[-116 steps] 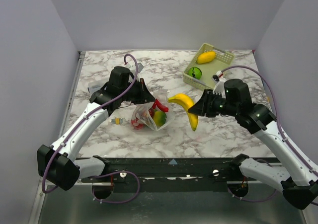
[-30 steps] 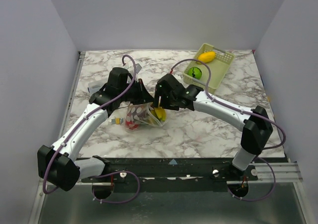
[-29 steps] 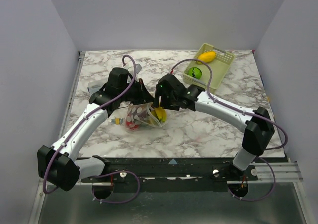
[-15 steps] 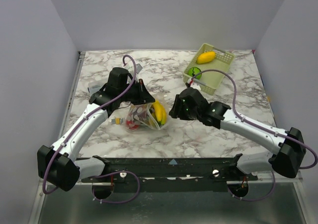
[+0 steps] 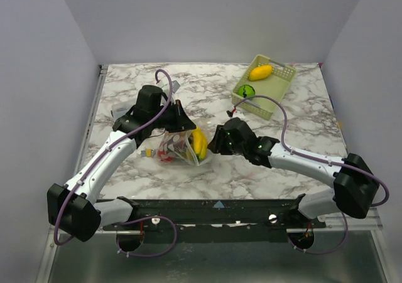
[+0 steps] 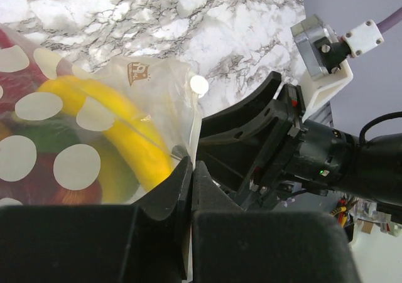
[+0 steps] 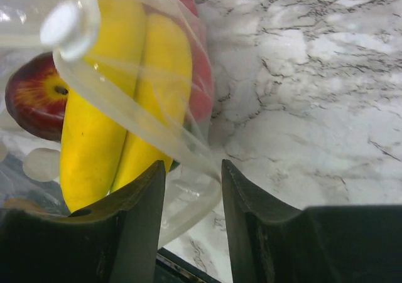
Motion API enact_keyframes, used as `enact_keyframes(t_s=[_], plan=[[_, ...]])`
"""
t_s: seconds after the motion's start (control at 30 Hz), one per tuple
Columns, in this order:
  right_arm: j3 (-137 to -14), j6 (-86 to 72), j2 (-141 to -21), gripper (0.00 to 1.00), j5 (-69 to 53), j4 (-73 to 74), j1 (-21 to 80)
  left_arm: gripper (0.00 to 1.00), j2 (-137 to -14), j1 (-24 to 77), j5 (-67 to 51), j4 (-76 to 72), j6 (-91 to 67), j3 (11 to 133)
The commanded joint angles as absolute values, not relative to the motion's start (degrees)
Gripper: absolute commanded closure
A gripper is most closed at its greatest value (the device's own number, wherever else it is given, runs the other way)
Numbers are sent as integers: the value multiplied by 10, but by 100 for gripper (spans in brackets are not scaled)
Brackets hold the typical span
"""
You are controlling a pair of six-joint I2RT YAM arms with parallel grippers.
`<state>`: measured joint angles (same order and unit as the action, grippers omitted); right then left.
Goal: Place the food in the zip-top bag and seal the zipper
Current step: Adjust the zipper food storage bag at the center of the board.
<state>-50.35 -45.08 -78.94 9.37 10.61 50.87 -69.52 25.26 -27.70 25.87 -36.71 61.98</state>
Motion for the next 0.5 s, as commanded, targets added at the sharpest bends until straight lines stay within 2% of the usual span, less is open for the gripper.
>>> enact_keyframes(t_s=[0.0, 0.07, 0.17, 0.23, 0.47], plan=[[-490, -441, -820, 59, 78, 19, 507, 100, -679, 254, -288, 251, -364, 630], [-490, -432, -829, 66, 81, 13, 507, 100, -677, 254, -286, 251, -362, 631], [-515, -418, -827, 89, 71, 41, 507, 100, -678, 254, -279, 256, -358, 633], [-544, -426, -814, 99, 56, 81, 508, 100, -682, 254, -275, 264, -353, 638], [-680, -514, -765, 100, -62, 258, 512, 100, -689, 254, -318, 330, -343, 701]])
